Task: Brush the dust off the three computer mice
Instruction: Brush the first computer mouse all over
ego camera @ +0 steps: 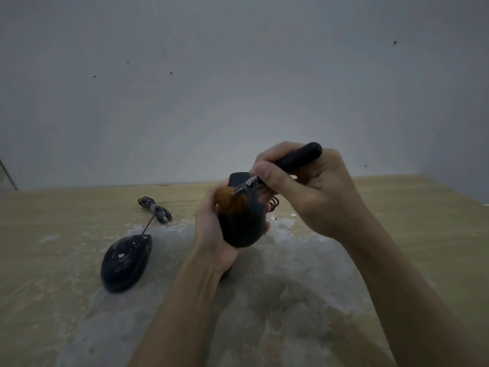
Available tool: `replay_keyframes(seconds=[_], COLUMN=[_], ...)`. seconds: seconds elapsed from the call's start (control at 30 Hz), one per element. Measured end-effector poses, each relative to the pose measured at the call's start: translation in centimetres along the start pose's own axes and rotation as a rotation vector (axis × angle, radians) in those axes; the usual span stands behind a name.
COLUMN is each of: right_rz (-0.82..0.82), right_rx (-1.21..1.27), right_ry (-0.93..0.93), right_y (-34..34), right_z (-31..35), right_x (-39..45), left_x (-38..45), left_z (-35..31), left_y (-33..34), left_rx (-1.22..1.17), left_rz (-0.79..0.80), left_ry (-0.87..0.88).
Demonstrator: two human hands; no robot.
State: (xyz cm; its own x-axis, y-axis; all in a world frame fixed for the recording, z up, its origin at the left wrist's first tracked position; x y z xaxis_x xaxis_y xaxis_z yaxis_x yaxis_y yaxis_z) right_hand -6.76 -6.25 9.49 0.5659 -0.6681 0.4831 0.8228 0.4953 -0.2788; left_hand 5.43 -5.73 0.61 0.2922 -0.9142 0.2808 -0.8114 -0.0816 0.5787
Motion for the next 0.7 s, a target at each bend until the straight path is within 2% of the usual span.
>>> replay_keyframes(seconds=[0.1,0.13,0.23,0.27,0.37,0.43,0.53,0.57,0.63,0.7], right_rz=[0.187,0.175,-0.100,-0.146,-0.035,-0.056,-0.354,-0.400,-0.368,-0.249], right_rx=[-0.113,-0.127,-0.066,-0.037,0.046,-0.015,-0.209,-0.236,-0.252,-0.189], right_ry=[0.134,0.148,0.025,0.001,0.092,0.132,0.106,0.128,0.256,0.450], right_y=[0.0,-0.5,-3.0,-3.6,-3.5,-3.6,-4.7,-4.9,-4.4,-3.3], right_z=[-0.7,-0.8,-0.5,-0.5,-1.4,-2.1,-3.3,-3.7,-5.1,-6.5], right_x=[-0.2,-0.2,0.2,0.2,0.1,0.2,0.5,0.5,0.6,0.7], left_x=[-0.1,-0.1,0.0,0.1,0.0,-0.1,-0.1,-0.1,-0.2,-0.5], left_z=[-0.1,0.0,0.0,0.0,0.3,0.8,1.0,1.0,1.0,1.2], left_y=[0.0,-0.1,-0.2,-0.1,0.0,-0.2,-0.2,0.0,0.6,1.3], left_rx=[0.006,0.002,-0.031,-0.020,0.000,-0.001,0.013,0.030,0.059,0.074], left_rz=[0.016,0.002,-0.020,-0.021,-0.048,-0.077,-0.070,-0.048,-0.003,0.055], left_ry=[-0.004,-0.011,-0.025,-0.027,-0.048,-0.064,-0.077,-0.078,-0.076,-0.084])
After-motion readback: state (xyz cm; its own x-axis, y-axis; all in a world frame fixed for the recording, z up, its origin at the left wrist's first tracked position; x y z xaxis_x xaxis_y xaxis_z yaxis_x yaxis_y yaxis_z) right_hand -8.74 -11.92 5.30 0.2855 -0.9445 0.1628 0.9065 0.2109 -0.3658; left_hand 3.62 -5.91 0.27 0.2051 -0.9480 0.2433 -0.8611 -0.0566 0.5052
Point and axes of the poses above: each hand's wrist, its own x-axis towards the middle knuckle, its own y-axis out of the palm, z = x × y, the point moved 4 cm from there along x, towards the middle knuckle, and after that the axes turned 14 degrees about y, right-handed, at the moved point
